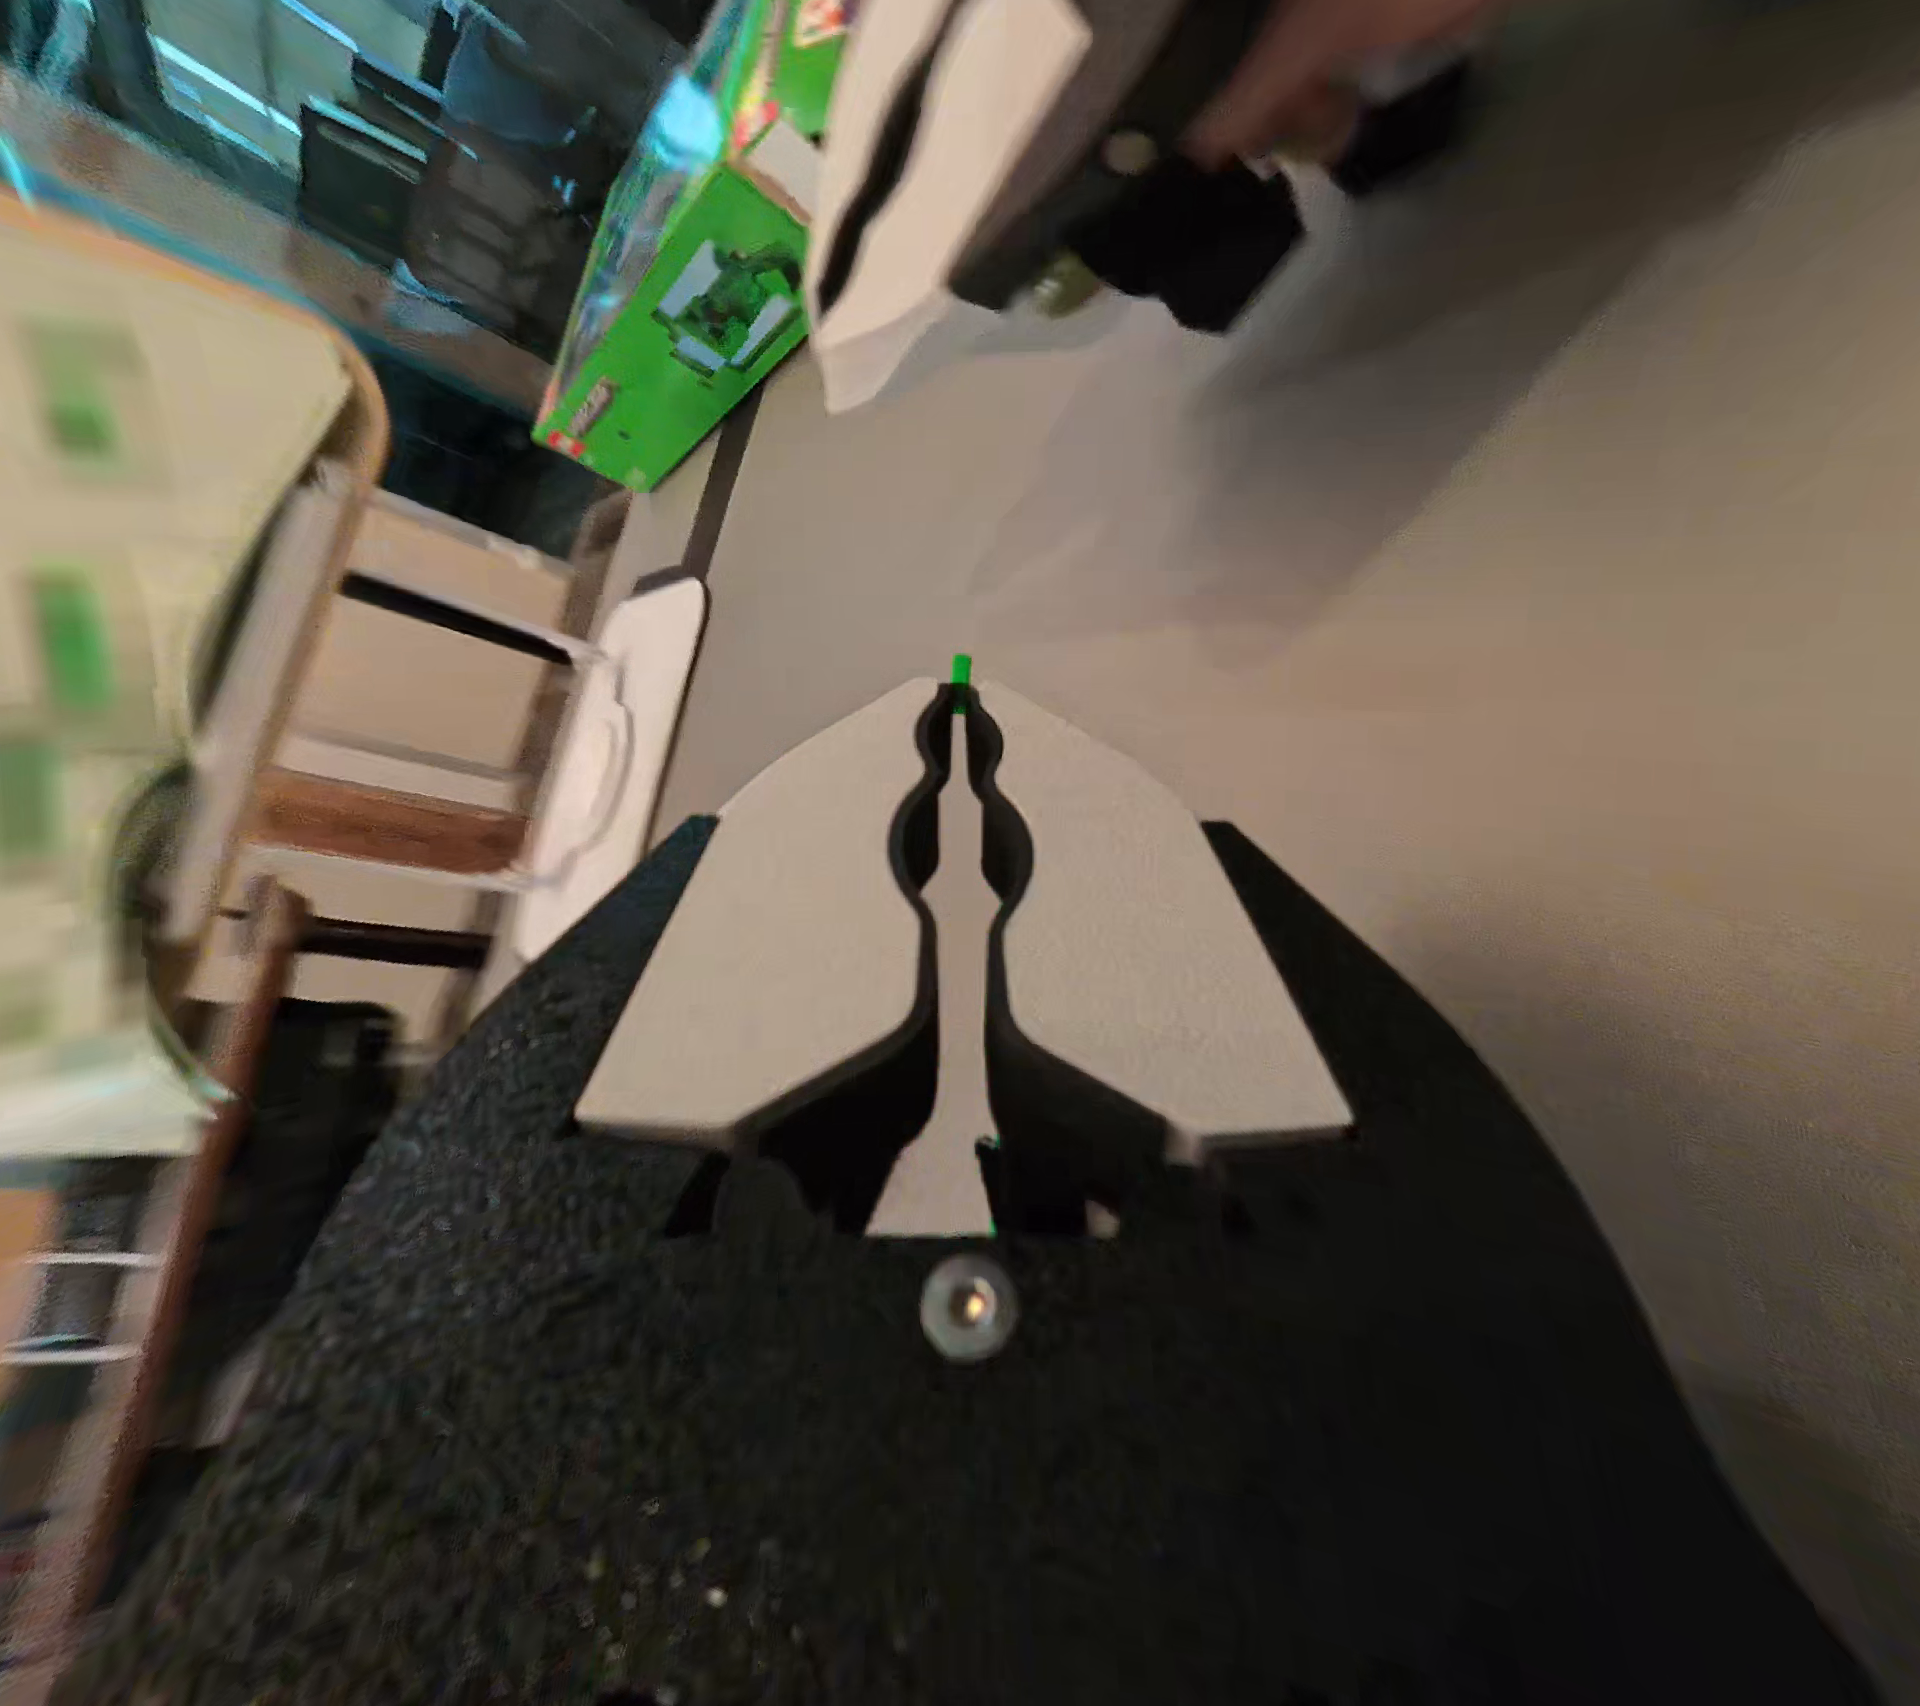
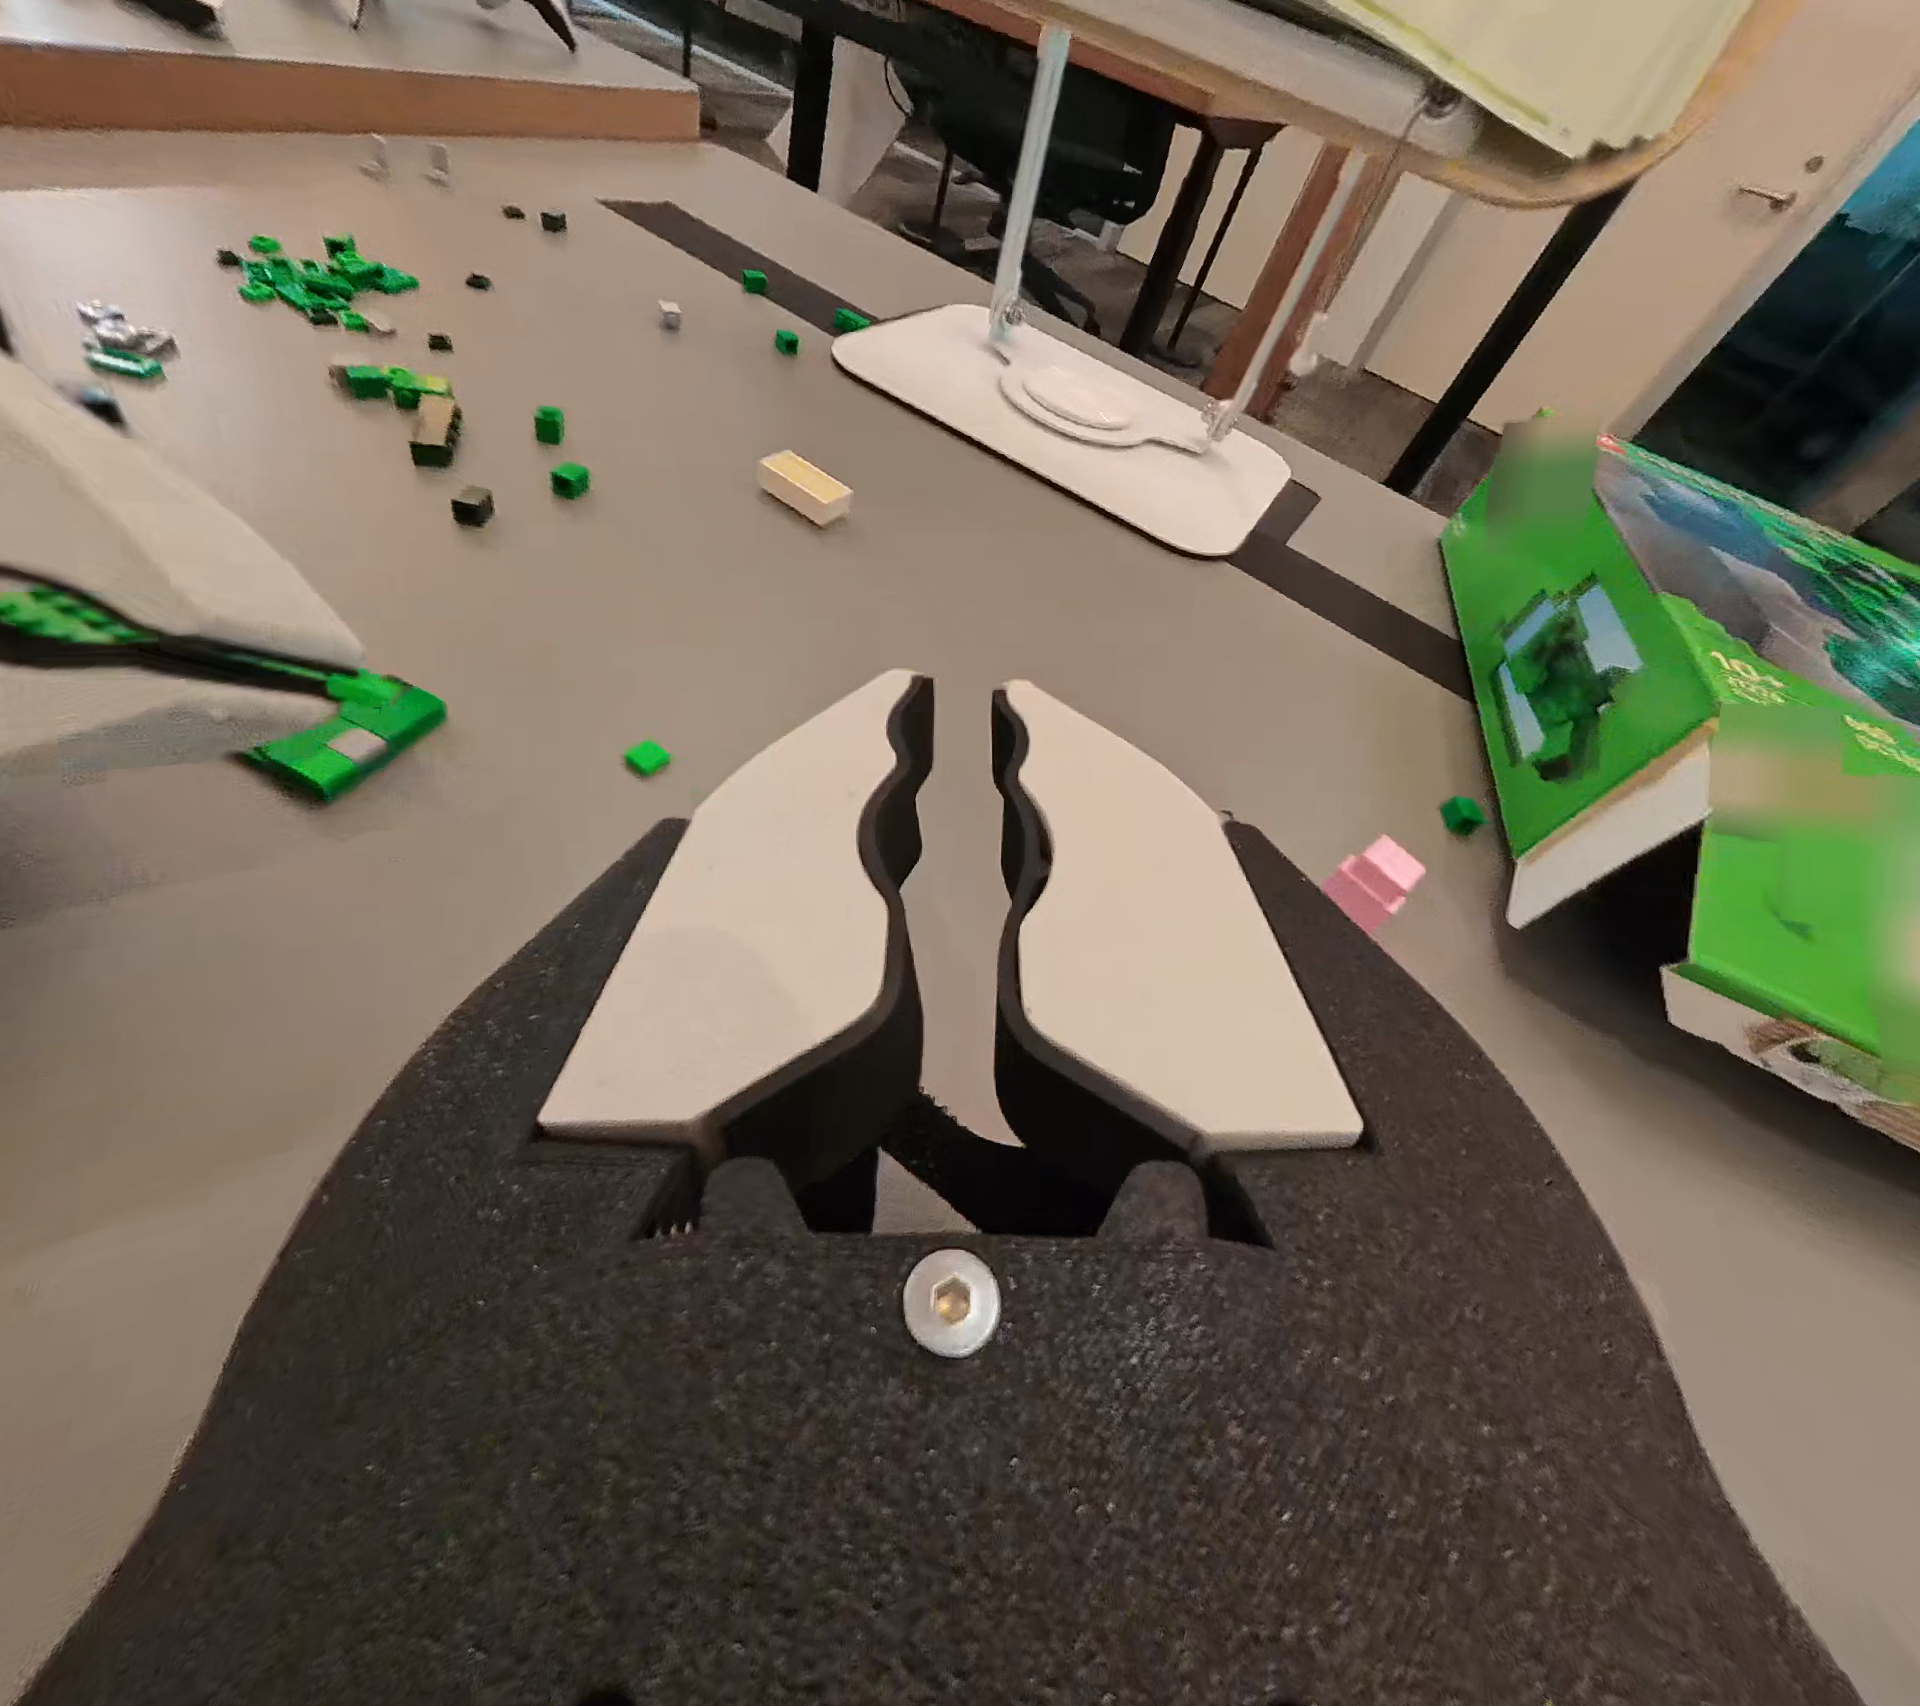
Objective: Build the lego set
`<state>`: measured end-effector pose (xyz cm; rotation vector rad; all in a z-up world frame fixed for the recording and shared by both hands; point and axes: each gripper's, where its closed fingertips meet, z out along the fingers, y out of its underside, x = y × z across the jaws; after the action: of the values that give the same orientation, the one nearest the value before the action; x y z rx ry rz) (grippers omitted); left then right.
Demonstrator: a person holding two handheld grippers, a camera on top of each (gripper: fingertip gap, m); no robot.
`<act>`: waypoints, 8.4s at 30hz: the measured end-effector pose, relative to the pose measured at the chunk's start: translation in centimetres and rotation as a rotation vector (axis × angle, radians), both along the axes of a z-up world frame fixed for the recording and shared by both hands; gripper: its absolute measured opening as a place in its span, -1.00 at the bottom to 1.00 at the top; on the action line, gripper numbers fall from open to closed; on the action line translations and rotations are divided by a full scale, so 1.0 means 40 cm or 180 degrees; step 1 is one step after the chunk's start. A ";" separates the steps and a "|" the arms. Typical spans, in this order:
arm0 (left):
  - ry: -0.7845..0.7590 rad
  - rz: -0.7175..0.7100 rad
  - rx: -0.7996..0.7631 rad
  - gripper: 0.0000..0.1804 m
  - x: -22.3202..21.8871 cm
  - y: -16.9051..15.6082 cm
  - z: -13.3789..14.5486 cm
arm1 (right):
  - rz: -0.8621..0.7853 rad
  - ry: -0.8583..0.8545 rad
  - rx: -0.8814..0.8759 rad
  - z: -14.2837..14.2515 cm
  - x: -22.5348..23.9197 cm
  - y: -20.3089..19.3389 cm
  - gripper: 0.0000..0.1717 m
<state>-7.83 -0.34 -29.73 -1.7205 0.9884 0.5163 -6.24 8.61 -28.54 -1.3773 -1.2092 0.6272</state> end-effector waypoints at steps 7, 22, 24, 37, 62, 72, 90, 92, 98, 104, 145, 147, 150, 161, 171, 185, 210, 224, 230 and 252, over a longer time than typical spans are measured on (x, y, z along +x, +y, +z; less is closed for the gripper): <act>0.1156 -0.0326 -0.0196 -0.98 0.061 0.044 -0.101 | 0.0481 -0.0257 0.0103 -0.018 0.005 0.035 -0.90; 0.1969 -0.0366 -0.0682 -0.98 0.067 0.098 -0.149 | 0.1047 0.0228 0.0662 0.018 -0.007 0.028 -0.98; 0.2063 -0.0376 -0.0696 -0.98 0.068 0.100 -0.149 | 0.1003 0.0319 0.0725 0.031 0.005 0.028 -0.99; 0.2684 -0.0648 -0.0874 -0.97 0.066 0.093 -0.152 | 0.0929 0.0557 0.0581 0.051 0.024 0.037 -1.00; 0.2149 -0.1191 -0.2506 -0.73 0.007 0.026 -0.135 | 0.0922 0.0620 0.0506 0.056 0.034 0.045 -1.00; -0.0211 -0.0072 -0.2694 -0.57 -0.154 -0.148 -0.098 | 0.1008 0.0492 0.0568 0.044 0.025 0.034 -1.00; -0.0762 0.0051 -0.2998 -0.65 -0.202 -0.186 -0.157 | 0.3238 -0.1828 -0.0074 -0.111 -0.161 -0.312 -0.37; -0.0901 -0.0004 -0.2892 -0.65 -0.197 -0.183 -0.156 | 0.3328 -0.2093 0.0082 -0.131 -0.183 -0.325 -0.37; -0.1528 -0.0117 -0.2532 -0.65 -0.199 -0.186 -0.140 | 0.3419 -0.2771 0.0311 -0.179 -0.211 -0.336 -0.37; -0.2045 -0.0306 -0.2194 -0.65 -0.202 -0.190 -0.091 | 0.3460 -0.2882 0.0561 -0.185 -0.230 -0.335 -0.59; -0.6358 0.0114 -0.1900 -0.95 -0.190 -0.056 -0.028 | 0.1456 -0.1178 0.0431 0.019 -0.010 -0.181 -1.00; -0.6458 0.0023 -0.1913 -0.95 -0.193 -0.058 -0.021 | 0.1416 -0.1255 0.0378 0.002 -0.003 -0.183 -1.00; -0.6534 -0.0050 -0.1932 -0.95 -0.195 -0.061 -0.016 | 0.1425 -0.1266 0.0342 -0.013 -0.003 -0.184 -1.00; -0.6299 0.0010 -0.1996 -0.95 -0.174 -0.059 -0.028 | 0.1567 -0.1069 -0.1351 -0.011 -0.016 -0.191 -0.89; -0.6268 -0.0019 -0.2041 -0.95 -0.168 -0.058 -0.029 | 0.1442 -0.1739 -0.0490 -0.087 -0.001 -0.176 -0.90; -0.6330 -0.0071 -0.2003 -0.95 -0.171 -0.059 -0.022 | 0.1334 -0.1581 -0.0228 -0.073 -0.005 -0.164 -1.00; -0.6453 0.0095 -0.1988 -0.95 -0.186 -0.052 -0.034 | 0.1246 -0.1539 -0.0665 -0.099 0.011 -0.162 -0.82; -0.7641 0.0850 -0.0812 -0.95 -0.185 -0.122 -0.035 | 0.0656 -0.1783 -0.0808 -0.170 -0.001 -0.156 -0.85; -0.7848 0.1076 -0.0418 -0.95 -0.140 -0.125 -0.036 | 0.0417 -0.1700 -0.0917 -0.170 -0.004 -0.147 -0.87; -0.7731 0.1321 0.0044 -0.95 -0.150 -0.130 -0.045 | 0.0579 -0.1725 -0.1083 -0.157 -0.026 -0.153 -0.82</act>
<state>-13.84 -5.54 -31.54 -1.1992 -1.1016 -1.2217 -7.28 2.49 -34.80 -1.8085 -1.7310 0.6251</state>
